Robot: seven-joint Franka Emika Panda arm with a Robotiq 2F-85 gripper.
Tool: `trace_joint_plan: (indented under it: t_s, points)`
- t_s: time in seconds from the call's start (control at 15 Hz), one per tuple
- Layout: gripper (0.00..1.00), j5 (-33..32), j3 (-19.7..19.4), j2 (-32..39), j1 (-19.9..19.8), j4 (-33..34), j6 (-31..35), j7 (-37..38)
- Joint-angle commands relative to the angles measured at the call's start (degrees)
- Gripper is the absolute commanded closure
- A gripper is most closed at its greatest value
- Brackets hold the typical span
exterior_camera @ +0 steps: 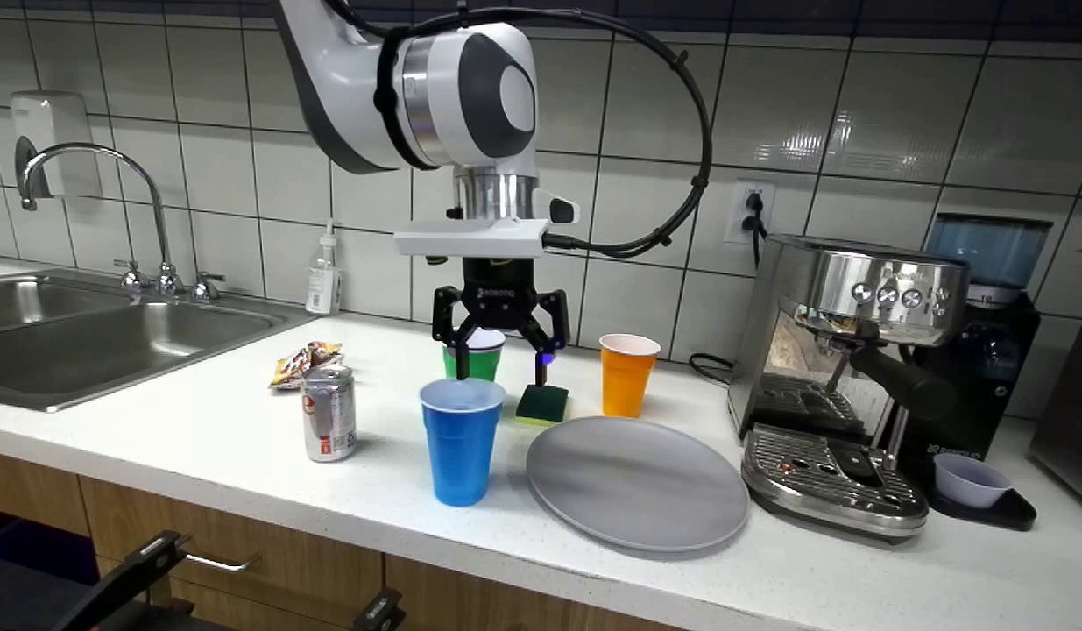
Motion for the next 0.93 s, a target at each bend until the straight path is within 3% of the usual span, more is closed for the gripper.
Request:
trace_joint_plan:
  t_s: [0.0, 0.87]
  points:
    - [0.0, 0.3, 0.3, -3.3, -0.7, -2.3, 0.1, -3.2]
    - [0.0, -1.9, -0.6, -5.1, -1.6, -5.5, 1.3, -5.0]
